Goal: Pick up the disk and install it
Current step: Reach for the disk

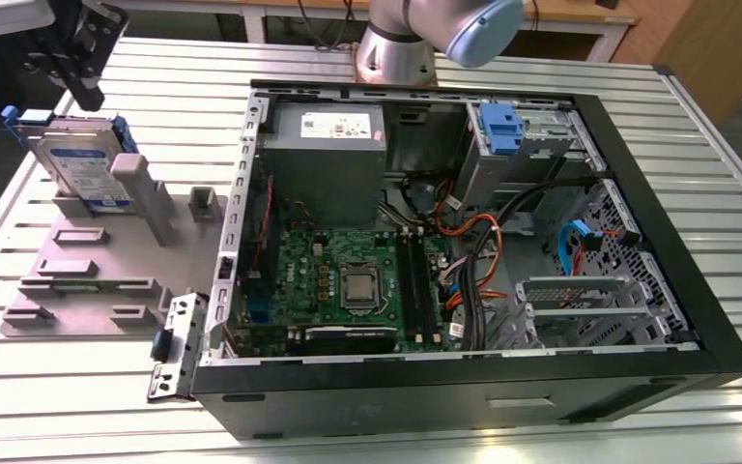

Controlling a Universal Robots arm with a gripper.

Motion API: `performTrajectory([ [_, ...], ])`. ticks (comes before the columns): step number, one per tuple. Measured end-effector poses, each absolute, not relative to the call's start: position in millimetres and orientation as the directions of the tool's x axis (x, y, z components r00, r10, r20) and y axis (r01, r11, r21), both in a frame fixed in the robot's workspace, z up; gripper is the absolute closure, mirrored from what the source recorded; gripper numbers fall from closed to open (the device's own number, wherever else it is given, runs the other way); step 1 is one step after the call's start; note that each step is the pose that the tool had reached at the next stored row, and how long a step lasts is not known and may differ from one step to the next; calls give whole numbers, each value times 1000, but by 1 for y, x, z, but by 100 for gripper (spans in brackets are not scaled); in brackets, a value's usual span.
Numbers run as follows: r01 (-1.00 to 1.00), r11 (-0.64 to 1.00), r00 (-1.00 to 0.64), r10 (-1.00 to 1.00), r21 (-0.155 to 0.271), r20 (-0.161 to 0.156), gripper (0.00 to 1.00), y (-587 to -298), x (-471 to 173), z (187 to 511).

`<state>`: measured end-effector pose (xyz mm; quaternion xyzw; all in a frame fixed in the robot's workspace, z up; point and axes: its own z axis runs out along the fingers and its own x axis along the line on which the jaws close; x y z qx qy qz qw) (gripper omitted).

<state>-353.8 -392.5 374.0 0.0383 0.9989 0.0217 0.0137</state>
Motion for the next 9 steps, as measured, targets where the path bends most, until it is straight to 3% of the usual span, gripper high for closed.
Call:
performTrajectory([
  [9, 77, 996, -997, 78, 44, -26, 89, -385, -375, 368],
])
